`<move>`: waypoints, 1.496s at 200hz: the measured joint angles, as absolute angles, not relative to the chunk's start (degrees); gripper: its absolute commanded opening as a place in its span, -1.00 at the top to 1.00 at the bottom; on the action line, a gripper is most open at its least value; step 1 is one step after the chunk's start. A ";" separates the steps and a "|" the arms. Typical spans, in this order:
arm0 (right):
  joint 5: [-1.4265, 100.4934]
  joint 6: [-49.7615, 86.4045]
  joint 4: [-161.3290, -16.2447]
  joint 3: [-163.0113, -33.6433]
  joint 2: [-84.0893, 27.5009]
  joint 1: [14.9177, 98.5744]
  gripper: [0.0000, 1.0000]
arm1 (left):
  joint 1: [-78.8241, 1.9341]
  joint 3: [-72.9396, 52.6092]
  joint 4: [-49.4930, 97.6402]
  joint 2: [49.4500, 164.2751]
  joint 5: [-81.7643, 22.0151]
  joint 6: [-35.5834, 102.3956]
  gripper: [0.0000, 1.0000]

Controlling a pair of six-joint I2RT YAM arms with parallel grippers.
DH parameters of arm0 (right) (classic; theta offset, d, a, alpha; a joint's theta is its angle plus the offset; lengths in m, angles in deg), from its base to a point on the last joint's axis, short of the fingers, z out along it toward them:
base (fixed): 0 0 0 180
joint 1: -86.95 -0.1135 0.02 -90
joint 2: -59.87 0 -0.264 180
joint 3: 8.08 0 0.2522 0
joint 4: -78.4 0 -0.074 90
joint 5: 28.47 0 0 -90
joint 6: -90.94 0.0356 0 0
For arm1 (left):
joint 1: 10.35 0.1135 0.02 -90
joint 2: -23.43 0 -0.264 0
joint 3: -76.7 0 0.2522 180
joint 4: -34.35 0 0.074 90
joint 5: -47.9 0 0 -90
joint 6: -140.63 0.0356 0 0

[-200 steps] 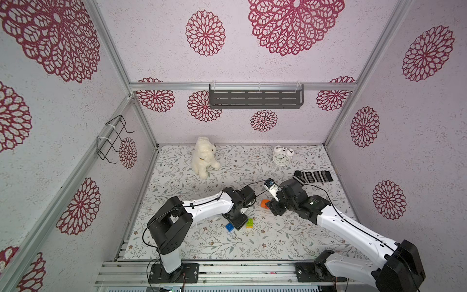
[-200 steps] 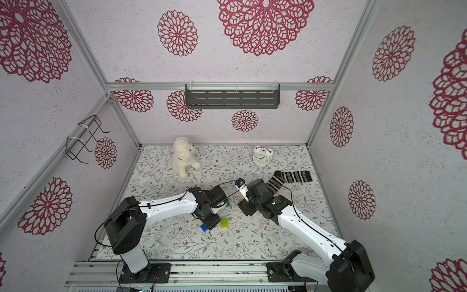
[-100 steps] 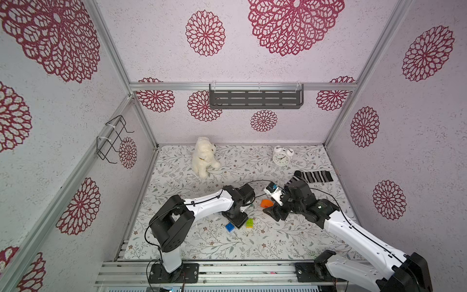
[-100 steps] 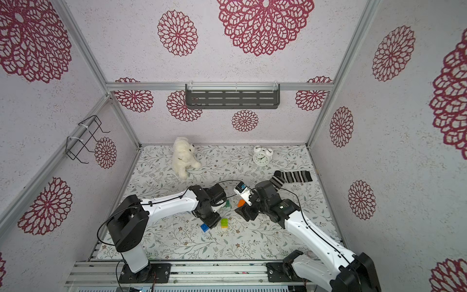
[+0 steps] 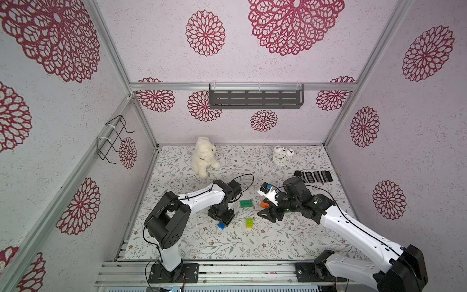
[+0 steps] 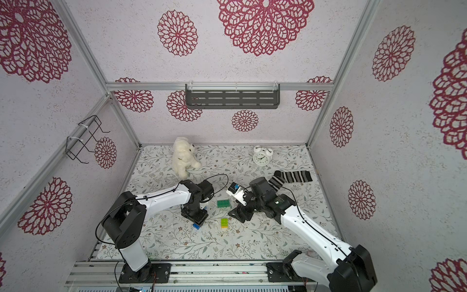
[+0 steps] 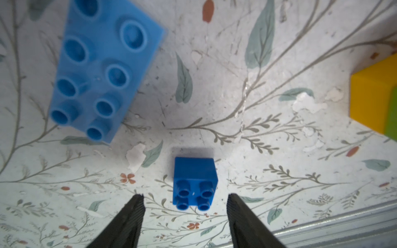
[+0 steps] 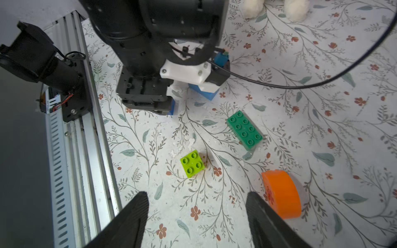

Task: Assemble an ice cream with lego
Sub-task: Pick up the lego brick from the center of the board.

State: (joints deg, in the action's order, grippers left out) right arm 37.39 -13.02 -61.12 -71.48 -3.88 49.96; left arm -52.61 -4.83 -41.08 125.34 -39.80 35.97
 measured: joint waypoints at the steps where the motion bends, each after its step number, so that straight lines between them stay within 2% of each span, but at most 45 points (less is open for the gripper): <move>1: 37.54 -13.00 -61.14 -71.48 -3.81 49.96 -0.51 | -52.65 -4.83 -41.08 125.28 -39.73 35.99 -0.34; 48: 41.13 -12.76 -61.18 -71.48 -3.00 50.04 -0.51 | -53.90 -4.54 -41.56 123.81 -36.80 35.91 -0.35; 174: 43.88 -12.45 -61.20 -71.46 -2.48 50.04 -0.51 | -50.05 -2.31 -38.19 126.43 -36.30 36.12 -0.35; 217: 44.08 -12.41 -61.20 -71.42 -2.48 50.04 -0.51 | -50.05 -2.31 -37.67 127.40 -36.37 36.47 -0.20; 299: 45.11 -11.90 -61.20 -71.42 -2.48 50.04 -0.51 | -50.42 -2.31 -37.10 127.40 -36.80 36.67 -0.10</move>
State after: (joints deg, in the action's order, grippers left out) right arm 45.11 -11.90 -61.20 -71.42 -2.48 50.04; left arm -50.42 -2.31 -37.10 127.40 -36.80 36.67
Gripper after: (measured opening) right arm 0.757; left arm 0.561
